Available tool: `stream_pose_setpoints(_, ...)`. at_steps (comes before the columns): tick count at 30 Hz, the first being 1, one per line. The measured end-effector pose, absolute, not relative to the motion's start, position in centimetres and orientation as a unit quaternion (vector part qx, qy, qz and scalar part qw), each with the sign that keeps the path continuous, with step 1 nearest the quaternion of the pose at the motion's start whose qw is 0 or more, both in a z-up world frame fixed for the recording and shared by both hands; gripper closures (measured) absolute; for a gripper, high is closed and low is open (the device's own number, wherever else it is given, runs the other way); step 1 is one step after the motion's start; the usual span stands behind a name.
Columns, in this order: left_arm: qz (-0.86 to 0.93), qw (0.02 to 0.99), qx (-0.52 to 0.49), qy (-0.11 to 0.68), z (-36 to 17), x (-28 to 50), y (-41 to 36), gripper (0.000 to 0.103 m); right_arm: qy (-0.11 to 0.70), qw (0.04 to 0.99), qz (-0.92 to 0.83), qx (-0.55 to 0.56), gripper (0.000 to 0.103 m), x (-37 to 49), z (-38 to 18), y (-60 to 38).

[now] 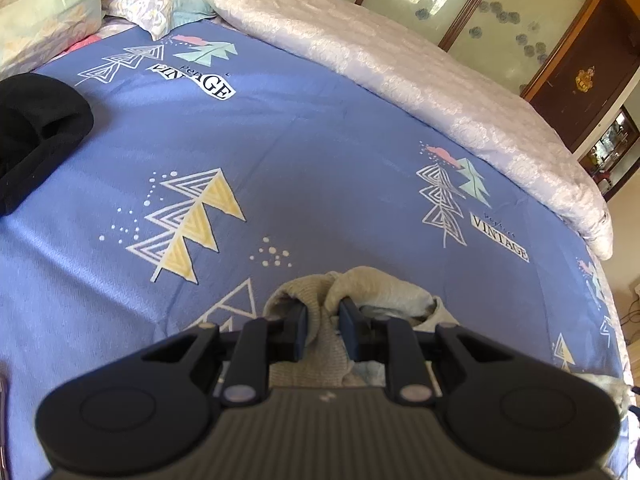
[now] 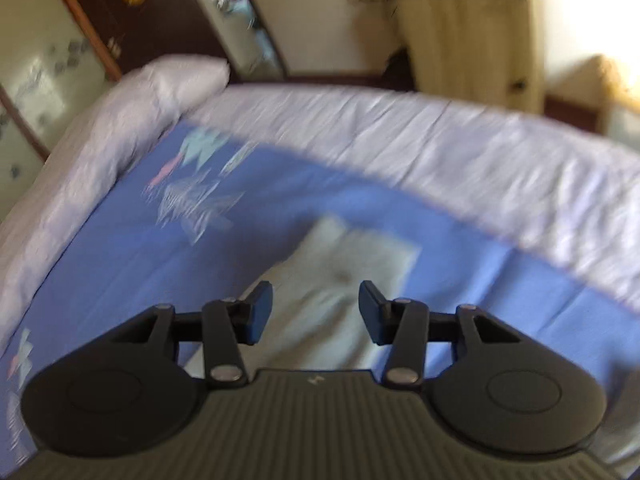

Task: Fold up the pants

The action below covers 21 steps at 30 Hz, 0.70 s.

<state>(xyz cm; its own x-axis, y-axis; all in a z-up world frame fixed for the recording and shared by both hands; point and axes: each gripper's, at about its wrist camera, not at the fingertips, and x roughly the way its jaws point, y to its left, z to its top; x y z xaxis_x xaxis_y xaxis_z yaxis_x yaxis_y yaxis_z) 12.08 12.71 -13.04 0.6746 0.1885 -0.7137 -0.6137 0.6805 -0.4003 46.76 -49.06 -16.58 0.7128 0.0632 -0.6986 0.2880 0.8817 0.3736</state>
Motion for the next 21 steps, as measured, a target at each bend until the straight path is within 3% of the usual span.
stream_pose_setpoints(6,0.234,0.858,-0.319,0.327,-12.4,11.5,12.3,0.086,0.442,0.857,-0.086,0.25,0.049,53.6,-19.1,-45.8)
stream_pose_setpoints(8,0.235,0.859,-0.323,0.321,-12.0,11.1,12.2,0.086,0.447,0.854,-0.106,0.242,0.053,53.6,-19.5,-45.0)
stream_pose_setpoints(9,0.234,0.86,-0.324,0.318,-11.8,10.8,12.1,0.086,0.445,0.857,-0.119,0.232,0.083,53.7,-19.2,-44.7)
stream_pose_setpoints(10,0.234,0.861,-0.325,0.315,-11.6,10.6,12.0,0.086,0.449,0.858,-0.119,0.221,0.099,53.8,-19.1,-44.6)
stream_pose_setpoints(21,0.21,0.874,-0.342,0.272,-8.9,5.2,9.6,0.086,0.333,0.876,-0.033,0.347,0.099,43.3,-11.4,-54.5)
